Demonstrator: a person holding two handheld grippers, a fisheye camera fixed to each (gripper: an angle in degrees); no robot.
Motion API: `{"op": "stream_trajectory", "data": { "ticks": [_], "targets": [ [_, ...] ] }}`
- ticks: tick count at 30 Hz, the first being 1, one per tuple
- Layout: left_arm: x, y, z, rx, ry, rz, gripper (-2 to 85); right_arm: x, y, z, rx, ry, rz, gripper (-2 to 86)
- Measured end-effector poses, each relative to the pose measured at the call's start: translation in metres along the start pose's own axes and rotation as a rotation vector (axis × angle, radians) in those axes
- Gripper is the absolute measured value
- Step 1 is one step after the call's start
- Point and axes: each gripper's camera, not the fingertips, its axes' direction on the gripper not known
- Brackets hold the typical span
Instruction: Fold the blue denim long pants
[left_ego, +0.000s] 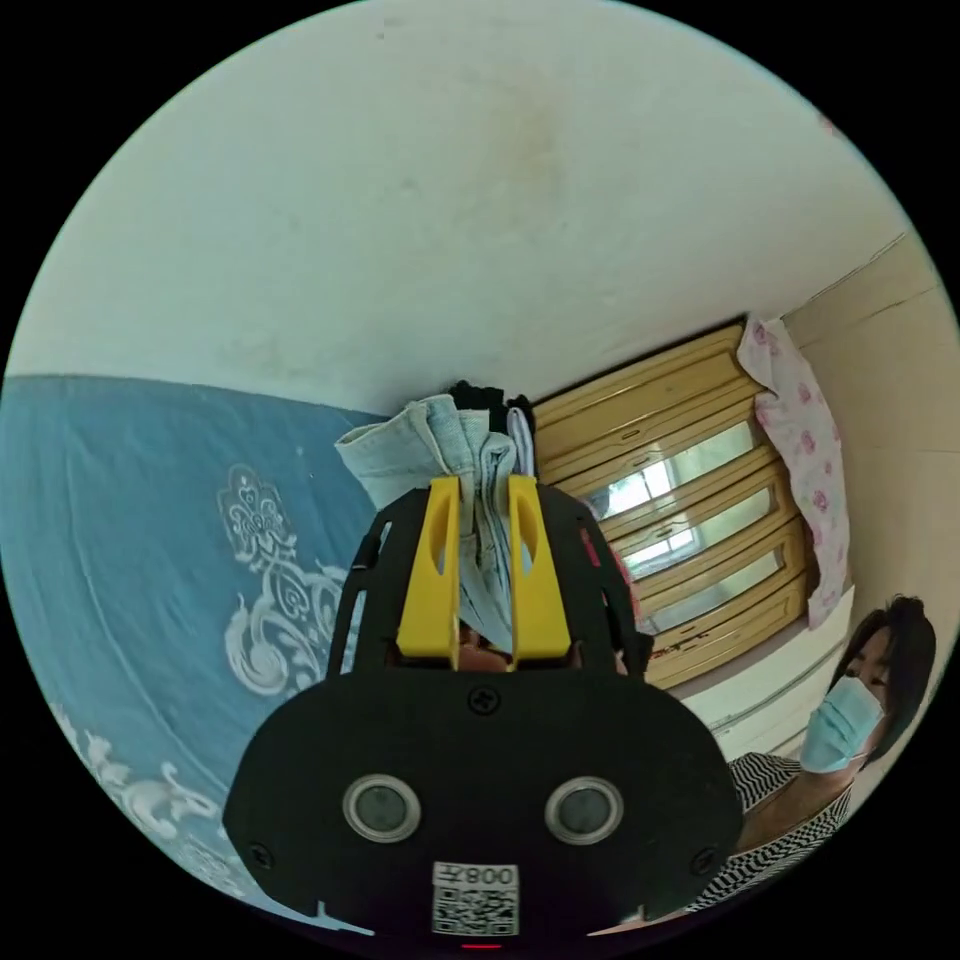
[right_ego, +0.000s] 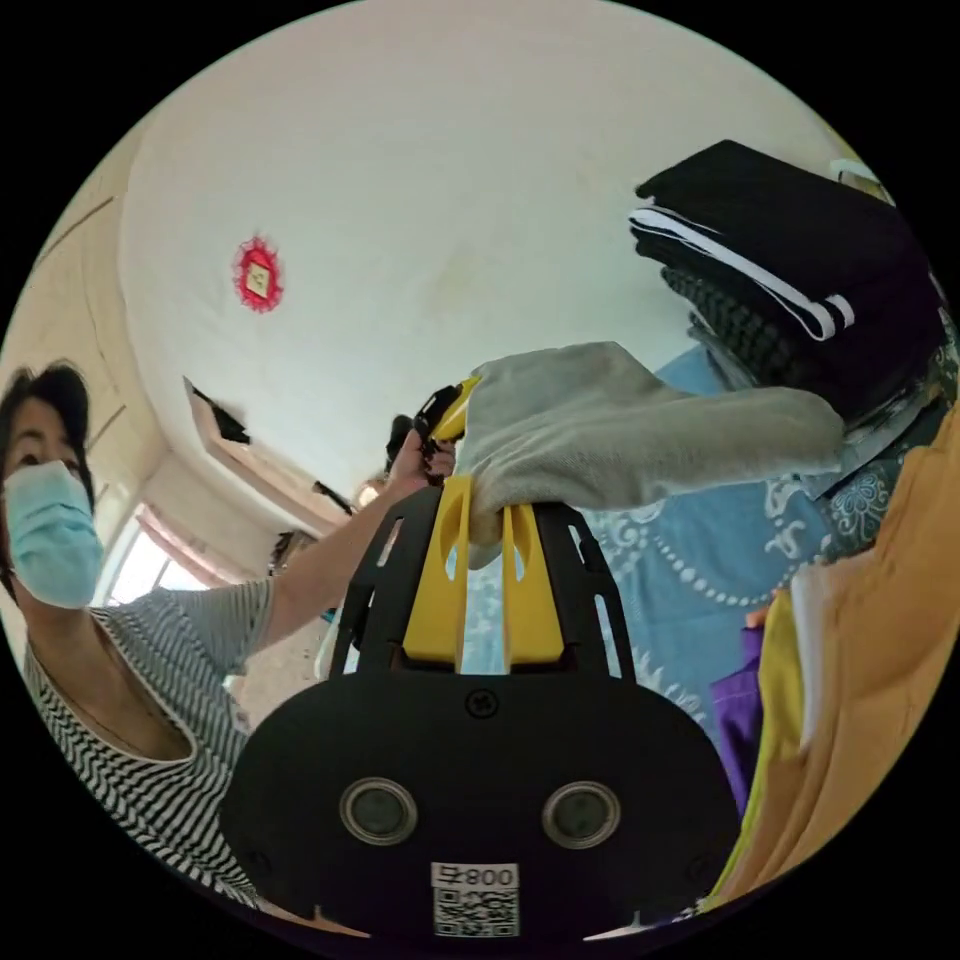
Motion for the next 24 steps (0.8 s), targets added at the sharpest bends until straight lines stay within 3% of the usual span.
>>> {"op": "stream_trajectory", "data": {
  "ticks": [5, 15, 21, 24],
  "targets": [
    [-0.064, -0.078, 0.102, -0.177, -0.21, -0.14, 7.9, 0.106, 0.017, 0.122, -0.236, 0.158, 0.149, 3.0],
    [-0.046, -0.234, 0.174, -0.188, -0.201, 0.045, 7.5, 0.139, -0.01, 0.192, -0.194, 0.079, 0.113, 3.8],
    [-0.071, -0.269, 0.202, -0.173, -0.246, -0.115, 8.8, 0.181, -0.01, 0.242, -0.281, 0.078, 0.204, 4.8],
    [-0.056, -0.286, 0.202, -0.124, -0.281, -0.079, 8.9, 0.196, -0.008, 0.244, -0.279, 0.039, 0.23, 5.3]
  ]
}}
